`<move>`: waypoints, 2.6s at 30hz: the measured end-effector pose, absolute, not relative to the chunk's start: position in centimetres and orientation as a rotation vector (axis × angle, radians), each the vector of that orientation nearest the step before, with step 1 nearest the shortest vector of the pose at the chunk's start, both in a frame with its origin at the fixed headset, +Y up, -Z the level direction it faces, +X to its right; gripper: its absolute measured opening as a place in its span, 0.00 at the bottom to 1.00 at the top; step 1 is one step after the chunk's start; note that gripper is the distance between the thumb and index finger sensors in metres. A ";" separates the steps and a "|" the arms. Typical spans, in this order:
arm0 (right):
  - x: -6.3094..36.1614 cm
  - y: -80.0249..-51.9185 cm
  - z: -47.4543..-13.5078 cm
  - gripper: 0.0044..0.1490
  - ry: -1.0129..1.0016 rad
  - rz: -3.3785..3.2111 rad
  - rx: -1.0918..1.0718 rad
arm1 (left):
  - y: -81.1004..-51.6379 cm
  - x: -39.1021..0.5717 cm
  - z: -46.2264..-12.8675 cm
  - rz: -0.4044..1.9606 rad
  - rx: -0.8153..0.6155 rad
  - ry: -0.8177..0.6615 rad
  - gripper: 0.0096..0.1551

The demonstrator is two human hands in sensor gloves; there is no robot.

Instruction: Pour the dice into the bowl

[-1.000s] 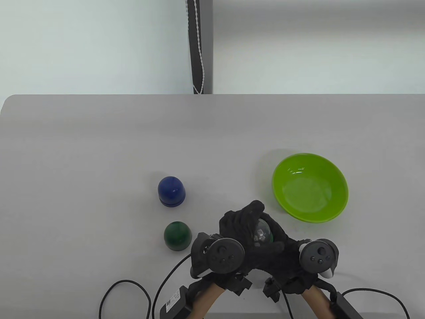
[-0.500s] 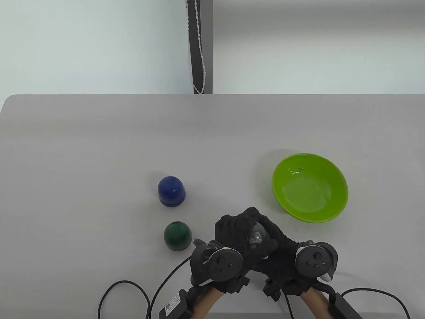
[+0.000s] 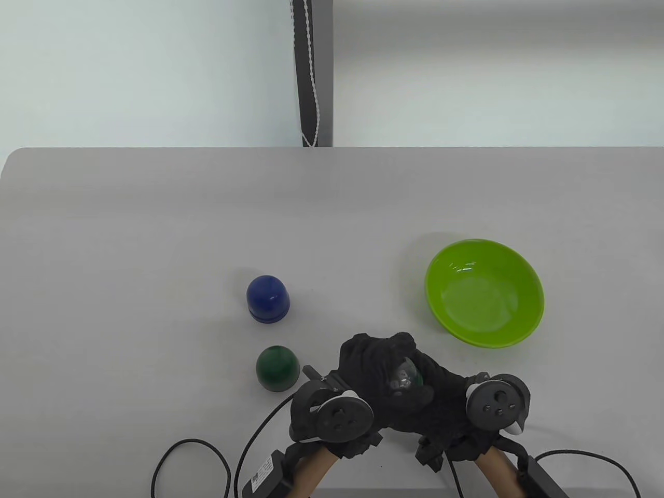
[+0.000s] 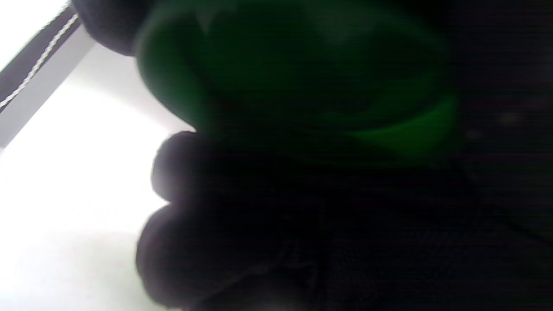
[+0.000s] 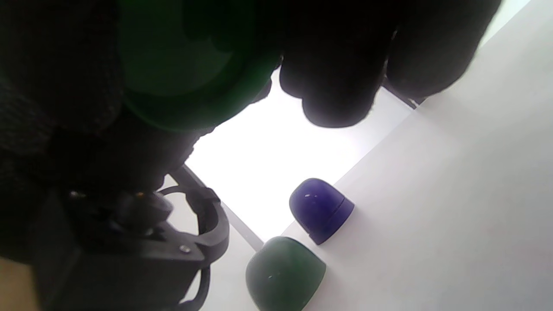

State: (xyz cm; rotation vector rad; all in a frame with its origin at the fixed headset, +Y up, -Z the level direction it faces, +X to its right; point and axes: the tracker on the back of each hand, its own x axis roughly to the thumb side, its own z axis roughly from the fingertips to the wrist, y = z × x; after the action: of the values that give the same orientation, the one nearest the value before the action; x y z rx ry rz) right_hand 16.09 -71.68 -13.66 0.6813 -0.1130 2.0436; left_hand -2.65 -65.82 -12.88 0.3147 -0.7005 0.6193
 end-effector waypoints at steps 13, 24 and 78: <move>15.9 -72.0 -13.9 0.75 -0.042 2.028 0.697 | -65.7 -2.9 -12.9 0.613 0.277 -0.693 0.55; 16.1 -72.0 -14.1 0.75 -0.070 2.061 0.687 | -64.2 -5.0 -12.8 0.625 0.425 -0.646 0.54; 15.3 -71.9 -13.6 0.75 -0.051 2.148 0.794 | -75.1 -24.5 -20.4 0.367 -0.138 0.291 0.49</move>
State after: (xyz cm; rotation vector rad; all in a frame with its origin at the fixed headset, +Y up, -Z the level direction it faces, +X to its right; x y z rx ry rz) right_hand 15.27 -71.86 -13.61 0.7937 -0.0509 2.1478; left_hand -24.54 -75.14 -20.36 -0.1383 0.2909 0.3673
